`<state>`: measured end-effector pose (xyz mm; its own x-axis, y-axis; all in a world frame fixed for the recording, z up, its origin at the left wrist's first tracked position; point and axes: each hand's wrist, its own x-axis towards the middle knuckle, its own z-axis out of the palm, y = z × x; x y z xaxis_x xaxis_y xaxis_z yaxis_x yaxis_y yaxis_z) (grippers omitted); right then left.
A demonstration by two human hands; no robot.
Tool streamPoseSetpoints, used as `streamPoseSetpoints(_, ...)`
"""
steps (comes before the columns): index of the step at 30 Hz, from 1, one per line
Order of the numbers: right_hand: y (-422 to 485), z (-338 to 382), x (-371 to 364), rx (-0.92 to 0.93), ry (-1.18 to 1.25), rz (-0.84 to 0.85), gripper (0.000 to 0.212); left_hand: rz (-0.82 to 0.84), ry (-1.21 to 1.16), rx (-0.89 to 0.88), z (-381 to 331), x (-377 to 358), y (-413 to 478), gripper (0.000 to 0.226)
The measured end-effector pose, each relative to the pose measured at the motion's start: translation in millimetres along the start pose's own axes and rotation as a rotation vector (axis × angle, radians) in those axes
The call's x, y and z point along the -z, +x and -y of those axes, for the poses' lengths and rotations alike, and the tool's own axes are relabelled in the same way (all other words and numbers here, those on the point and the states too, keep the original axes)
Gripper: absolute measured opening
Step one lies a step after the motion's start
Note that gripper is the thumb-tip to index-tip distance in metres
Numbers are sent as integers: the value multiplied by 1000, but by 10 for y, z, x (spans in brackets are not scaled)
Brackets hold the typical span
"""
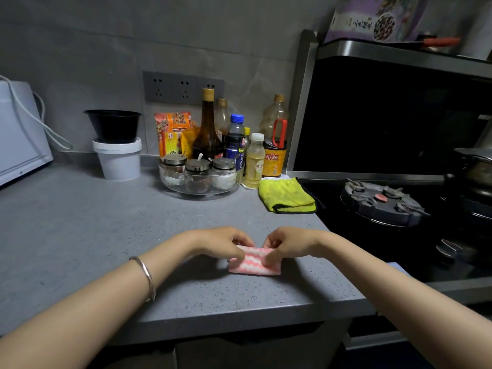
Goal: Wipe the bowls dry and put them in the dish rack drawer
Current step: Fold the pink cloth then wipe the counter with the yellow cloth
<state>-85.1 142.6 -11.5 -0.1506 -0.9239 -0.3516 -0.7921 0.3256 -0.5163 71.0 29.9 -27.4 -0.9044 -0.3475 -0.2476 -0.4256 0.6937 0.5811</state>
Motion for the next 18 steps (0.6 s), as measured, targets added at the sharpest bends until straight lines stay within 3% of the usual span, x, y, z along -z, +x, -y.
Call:
streamPoseSetpoints(3, 44, 25, 72, 107, 265, -11, 10, -23, -181, -79, 67, 15, -54, 33)
streamPoseSetpoints(5, 103, 109, 122, 176, 448, -17, 10, -118, -345, -109, 169, 93, -119, 17)
streamPoseSetpoints(7, 203, 257, 133, 225, 591, -52, 15, -212, -449, -106, 286, 209, -188, 17)
streamPoseSetpoints(11, 583, 591, 56, 226, 742, -208, 25, -415, -584, 2, 688, 540, -362, 19)
streamPoseSetpoints(14, 920, 844, -24, 211, 787, -251, 15, -628, -767, 152, 1234, 836, -463, 24)
streamPoseSetpoints(18, 1264, 1079, -139, 224, 801, -242, 8, -773, -955, 289, 1799, 1185, -516, 22)
